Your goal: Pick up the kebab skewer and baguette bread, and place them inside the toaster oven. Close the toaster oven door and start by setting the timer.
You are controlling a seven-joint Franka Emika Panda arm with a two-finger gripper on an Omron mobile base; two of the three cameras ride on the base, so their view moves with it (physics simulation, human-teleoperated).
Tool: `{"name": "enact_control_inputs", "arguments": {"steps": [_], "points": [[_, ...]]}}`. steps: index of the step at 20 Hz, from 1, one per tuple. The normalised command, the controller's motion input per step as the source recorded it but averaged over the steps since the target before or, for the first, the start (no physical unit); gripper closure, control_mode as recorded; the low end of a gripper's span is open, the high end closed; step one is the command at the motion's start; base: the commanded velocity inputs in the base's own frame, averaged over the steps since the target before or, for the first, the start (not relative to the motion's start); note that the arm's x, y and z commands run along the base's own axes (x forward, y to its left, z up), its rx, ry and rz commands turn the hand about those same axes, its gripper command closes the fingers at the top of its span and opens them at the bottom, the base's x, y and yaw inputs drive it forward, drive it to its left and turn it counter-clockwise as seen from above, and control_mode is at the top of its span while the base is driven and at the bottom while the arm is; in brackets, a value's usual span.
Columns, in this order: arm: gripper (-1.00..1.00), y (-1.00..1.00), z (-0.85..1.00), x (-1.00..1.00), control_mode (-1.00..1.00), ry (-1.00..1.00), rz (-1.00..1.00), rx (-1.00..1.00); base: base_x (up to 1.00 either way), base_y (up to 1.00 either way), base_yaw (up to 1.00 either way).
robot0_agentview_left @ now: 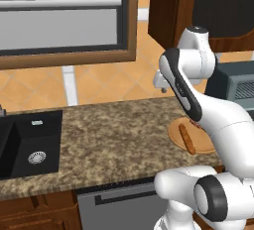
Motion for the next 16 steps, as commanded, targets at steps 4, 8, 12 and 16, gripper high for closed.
{"name": "enact_control_inputs", "arguments": {"steps": [4,8,12,16], "points": [[-1.00,0.00,0.00,0.00,1.00,0.00,0.00,0.00,0.02,-0.25,0.00],[-1.00,0.00,0.00,0.00,1.00,0.00,0.00,0.00,0.00,-0.60,0.00],[-1.00,0.00,0.00,0.00,1.00,0.00,0.00,0.00,0.00,-0.45,0.00],[-1.00,0.00,0.00,0.00,1.00,0.00,0.00,0.00,0.01,-0.48,0.00]]}}
